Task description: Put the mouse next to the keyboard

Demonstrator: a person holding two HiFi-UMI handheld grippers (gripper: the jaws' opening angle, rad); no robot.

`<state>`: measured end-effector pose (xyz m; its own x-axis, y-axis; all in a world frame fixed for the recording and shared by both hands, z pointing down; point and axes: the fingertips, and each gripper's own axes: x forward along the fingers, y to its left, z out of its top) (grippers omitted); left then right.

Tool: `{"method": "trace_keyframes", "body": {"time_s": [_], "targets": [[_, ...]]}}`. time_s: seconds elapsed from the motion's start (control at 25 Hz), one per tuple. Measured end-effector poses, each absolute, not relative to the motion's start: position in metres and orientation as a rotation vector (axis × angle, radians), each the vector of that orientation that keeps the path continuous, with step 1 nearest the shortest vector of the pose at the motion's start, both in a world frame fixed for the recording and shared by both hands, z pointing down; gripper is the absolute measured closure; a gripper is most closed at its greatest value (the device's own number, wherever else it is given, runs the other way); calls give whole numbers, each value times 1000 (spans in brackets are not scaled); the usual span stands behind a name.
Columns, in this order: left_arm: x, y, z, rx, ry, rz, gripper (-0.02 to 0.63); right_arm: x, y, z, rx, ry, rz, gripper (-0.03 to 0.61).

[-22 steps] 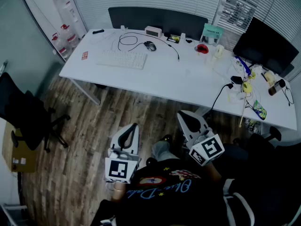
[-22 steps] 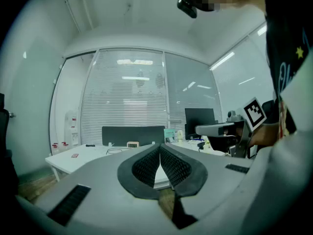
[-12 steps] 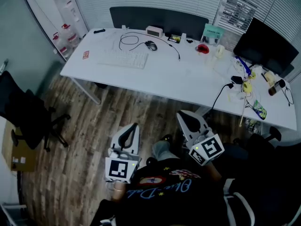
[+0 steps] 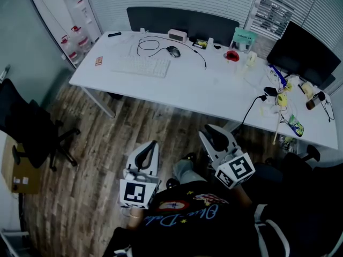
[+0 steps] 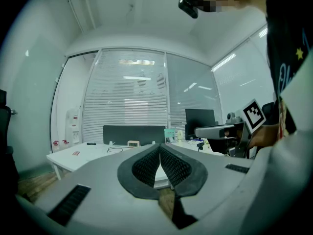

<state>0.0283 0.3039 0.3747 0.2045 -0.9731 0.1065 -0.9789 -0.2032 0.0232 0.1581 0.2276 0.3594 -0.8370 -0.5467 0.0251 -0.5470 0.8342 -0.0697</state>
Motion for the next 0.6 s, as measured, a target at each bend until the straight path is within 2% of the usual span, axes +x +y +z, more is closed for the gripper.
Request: {"method": "trace_keyframes", "body": {"time_s": [0.6], "targets": [[22,254,384,2379,-1871,139,611,163,173,371,979,-2963,175,417]]}}
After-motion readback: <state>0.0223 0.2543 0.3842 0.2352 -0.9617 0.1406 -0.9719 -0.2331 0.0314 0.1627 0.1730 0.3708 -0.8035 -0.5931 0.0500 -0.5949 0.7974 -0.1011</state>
